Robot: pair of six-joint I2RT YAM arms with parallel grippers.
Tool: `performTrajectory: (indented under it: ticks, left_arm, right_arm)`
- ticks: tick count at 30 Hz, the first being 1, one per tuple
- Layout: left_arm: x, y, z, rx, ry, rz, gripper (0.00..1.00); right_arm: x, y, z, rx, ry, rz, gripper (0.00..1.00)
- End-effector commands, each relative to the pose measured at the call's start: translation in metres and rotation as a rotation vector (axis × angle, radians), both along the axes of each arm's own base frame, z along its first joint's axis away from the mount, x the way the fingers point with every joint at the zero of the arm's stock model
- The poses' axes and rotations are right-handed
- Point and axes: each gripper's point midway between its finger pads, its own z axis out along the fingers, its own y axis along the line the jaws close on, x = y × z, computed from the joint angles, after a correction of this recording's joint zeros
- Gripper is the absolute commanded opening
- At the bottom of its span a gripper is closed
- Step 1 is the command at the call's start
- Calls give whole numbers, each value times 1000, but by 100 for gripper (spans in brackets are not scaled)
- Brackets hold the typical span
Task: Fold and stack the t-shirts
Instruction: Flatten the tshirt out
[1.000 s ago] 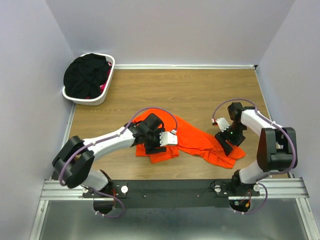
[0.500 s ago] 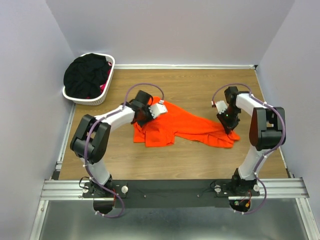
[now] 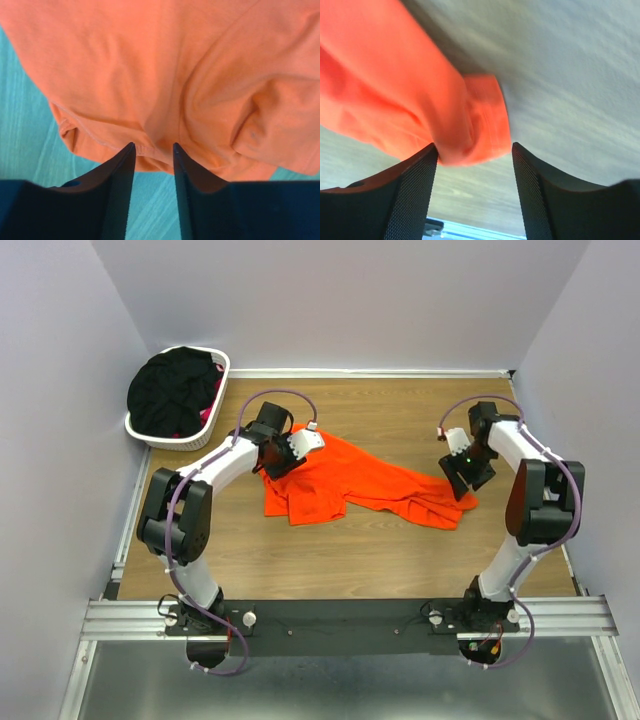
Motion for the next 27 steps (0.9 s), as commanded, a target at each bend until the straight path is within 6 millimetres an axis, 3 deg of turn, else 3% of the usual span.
performTrajectory:
  ticks: [1,6,8,12,18,27]
  left_arm:
    - [-18,-6,12,-49,59,-46,46]
    - [-33,-8,13,-68,100,-77,48]
    - [-35,-8,12,-74,108,-75,48]
    - [-38,-10,10,-85,120,-72,48]
    - [-42,-10,5,-84,140,-72,49]
    - [-42,-9,4,-83,145,-66,49]
  right_arm:
    - [-26,-13,15,41,22,29,67]
    - [-40,-52,15,30,23,122,65]
    - [-45,-55,8,23,40,201,59]
    - [-52,-48,2,65,16,325,54]
    - [-37,-40,-1,67,-149,501,55]
    - [-31,-39,-9,61,-192,678,59]
